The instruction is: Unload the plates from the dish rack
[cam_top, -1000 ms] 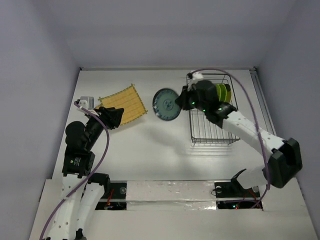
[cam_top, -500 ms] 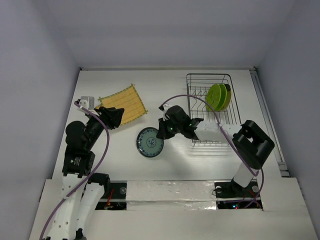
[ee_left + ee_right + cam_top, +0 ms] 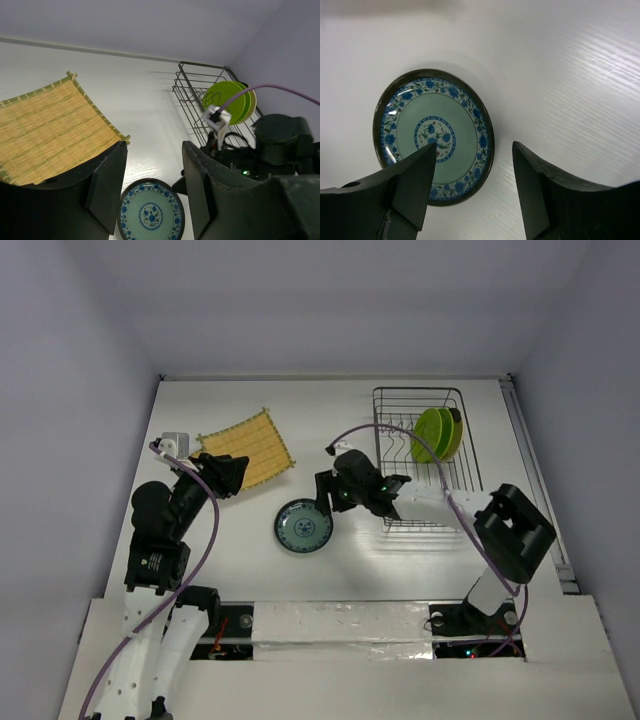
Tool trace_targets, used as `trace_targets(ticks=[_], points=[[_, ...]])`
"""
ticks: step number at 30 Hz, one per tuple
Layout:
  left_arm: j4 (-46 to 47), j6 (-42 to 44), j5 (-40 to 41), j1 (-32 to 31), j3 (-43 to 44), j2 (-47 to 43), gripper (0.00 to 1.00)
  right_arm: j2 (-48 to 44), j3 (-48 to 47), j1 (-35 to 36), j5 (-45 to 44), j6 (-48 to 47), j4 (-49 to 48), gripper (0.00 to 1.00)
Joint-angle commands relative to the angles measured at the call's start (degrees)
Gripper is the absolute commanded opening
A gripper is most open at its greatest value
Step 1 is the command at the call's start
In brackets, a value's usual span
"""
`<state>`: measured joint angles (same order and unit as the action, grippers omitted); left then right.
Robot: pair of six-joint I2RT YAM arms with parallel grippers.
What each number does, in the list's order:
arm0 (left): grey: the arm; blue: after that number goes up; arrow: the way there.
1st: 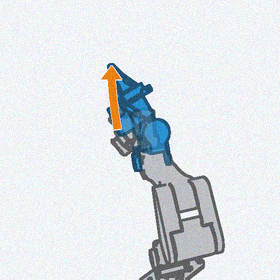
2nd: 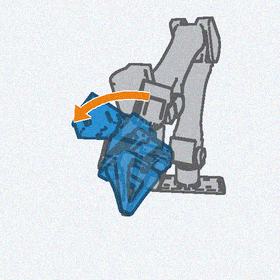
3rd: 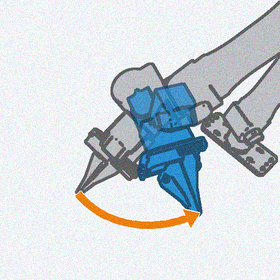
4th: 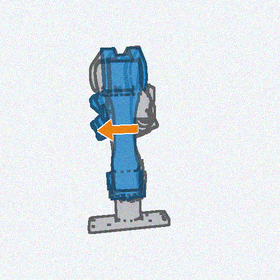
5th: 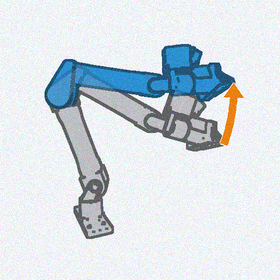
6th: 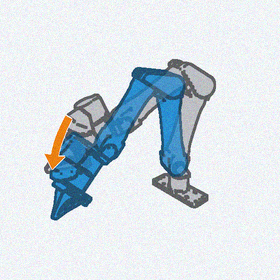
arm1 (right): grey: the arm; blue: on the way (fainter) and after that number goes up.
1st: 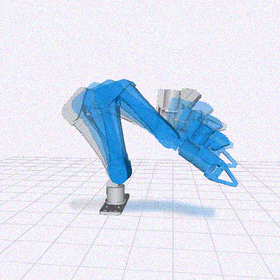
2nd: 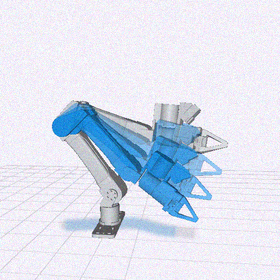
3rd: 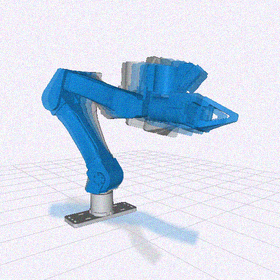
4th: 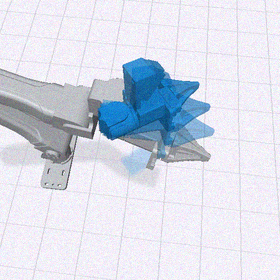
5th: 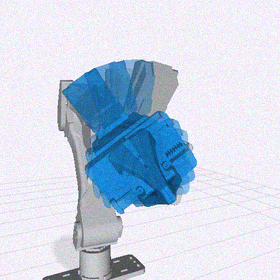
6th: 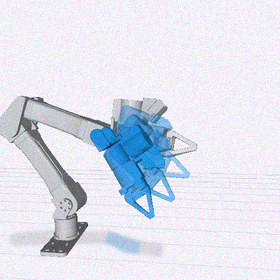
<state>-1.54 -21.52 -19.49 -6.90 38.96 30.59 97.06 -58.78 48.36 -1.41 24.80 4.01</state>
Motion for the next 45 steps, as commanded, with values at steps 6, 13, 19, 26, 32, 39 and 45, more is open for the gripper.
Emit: trace_targets(ticks=[6,13,19,26,32,39,45], points=[[2.77,-0.10,-0.29,0.39,-0.38,-0.53,0.45,-17.76,-4.76,-1.59,-20.00,-3.43,8.45,0.42],[2.86,-0.10,-0.29,0.39,-0.38,-0.79,0.45,-23.32,-4.41,-19.69,-27.83,-5.90,11.72,0.03],[2.86,-0.02,-0.38,0.39,-0.46,-0.88,0.45,-17.62,-7.65,-27.96,-28.83,-7.66,11.63,0.41],[2.95,-0.10,-0.73,0.39,-0.46,-0.88,0.45,-10.32,-11.17,-32.53,-28.83,-9.07,11.72,0.41],[2.95,-0.10,-0.64,0.39,-0.46,-0.88,0.45,-5.83,-13.02,-33.07,-30.41,-8.54,12.69,0.39],[3.04,-0.10,-0.90,0.39,-0.46,-0.97,0.45,-1.61,-14.60,-33.59,-30.23,-8.36,12.25,0.25],[3.12,-0.10,-0.90,0.39,-0.46,-0.71,0.45,-5.55,-15.04,-33.59,-32.16,-9.41,12.95,0.00]])
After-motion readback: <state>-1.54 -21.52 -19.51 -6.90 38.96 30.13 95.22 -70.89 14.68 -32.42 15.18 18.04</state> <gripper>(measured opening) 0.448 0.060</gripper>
